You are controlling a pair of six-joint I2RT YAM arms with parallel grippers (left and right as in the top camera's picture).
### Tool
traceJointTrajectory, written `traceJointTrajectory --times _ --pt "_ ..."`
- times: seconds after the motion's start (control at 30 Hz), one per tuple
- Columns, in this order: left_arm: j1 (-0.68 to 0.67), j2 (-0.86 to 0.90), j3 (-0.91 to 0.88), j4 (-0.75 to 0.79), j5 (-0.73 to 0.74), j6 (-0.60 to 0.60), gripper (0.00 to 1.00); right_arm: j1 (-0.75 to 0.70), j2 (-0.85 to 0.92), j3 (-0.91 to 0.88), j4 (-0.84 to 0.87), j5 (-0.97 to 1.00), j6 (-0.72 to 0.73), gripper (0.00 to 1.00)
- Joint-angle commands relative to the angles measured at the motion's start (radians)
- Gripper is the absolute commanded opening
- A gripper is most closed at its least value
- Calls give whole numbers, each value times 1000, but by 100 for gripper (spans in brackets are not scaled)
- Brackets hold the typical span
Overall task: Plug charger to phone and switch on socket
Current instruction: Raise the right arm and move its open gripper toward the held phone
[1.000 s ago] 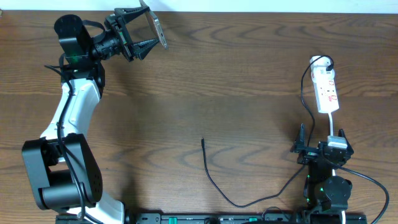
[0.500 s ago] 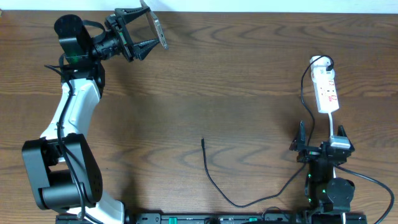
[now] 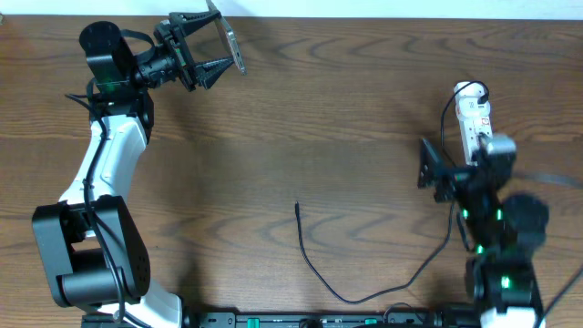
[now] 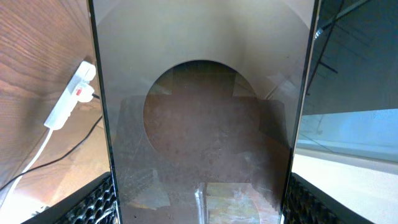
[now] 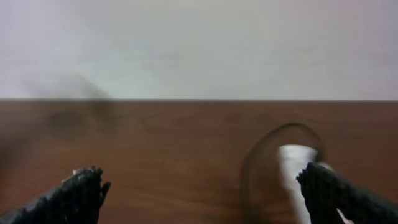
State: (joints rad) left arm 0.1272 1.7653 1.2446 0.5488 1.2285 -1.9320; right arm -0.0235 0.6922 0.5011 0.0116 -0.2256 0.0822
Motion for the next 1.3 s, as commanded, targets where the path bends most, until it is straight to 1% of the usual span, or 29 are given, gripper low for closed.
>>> traceJointTrajectory --times 0.0,0.1,0.23,0.37,0.53,0.63,0.77,0.83,0.9,1.0,1.13,1.23,1.27 --pt "-12 -35 26 14 12 55 7 18 176 121 -4 -266 85 99" --pt "-29 -35 26 14 8 67 7 18 333 220 -4 -441 129 99" --pt "-58 -35 26 5 -30 148 7 20 514 332 -3 -653 139 99" --pt "-82 -35 25 -108 -87 250 7 33 645 398 24 -798 193 99" --pt "-97 -35 25 -285 -175 409 7 63 730 406 161 -879 290 99" --pt "-101 -35 25 -320 -228 473 8 92 748 406 253 -880 307 99" --pt "-101 -35 25 -331 -293 518 7 138 750 406 341 -867 306 99" --pt "-101 -35 25 -356 -340 539 7 196 750 406 382 -784 306 99" --pt "-105 -35 25 -392 -378 556 7 226 750 406 381 -723 306 99" --pt "-119 -35 25 -437 -428 584 7 288 756 406 380 -609 319 93" --pt "-148 -35 25 -439 -450 593 7 355 774 406 381 -472 358 89" --pt "-167 -35 25 -441 -468 593 7 383 791 406 381 -389 394 79" --pt "-174 -35 25 -442 -473 593 7 388 799 406 383 -373 404 79"
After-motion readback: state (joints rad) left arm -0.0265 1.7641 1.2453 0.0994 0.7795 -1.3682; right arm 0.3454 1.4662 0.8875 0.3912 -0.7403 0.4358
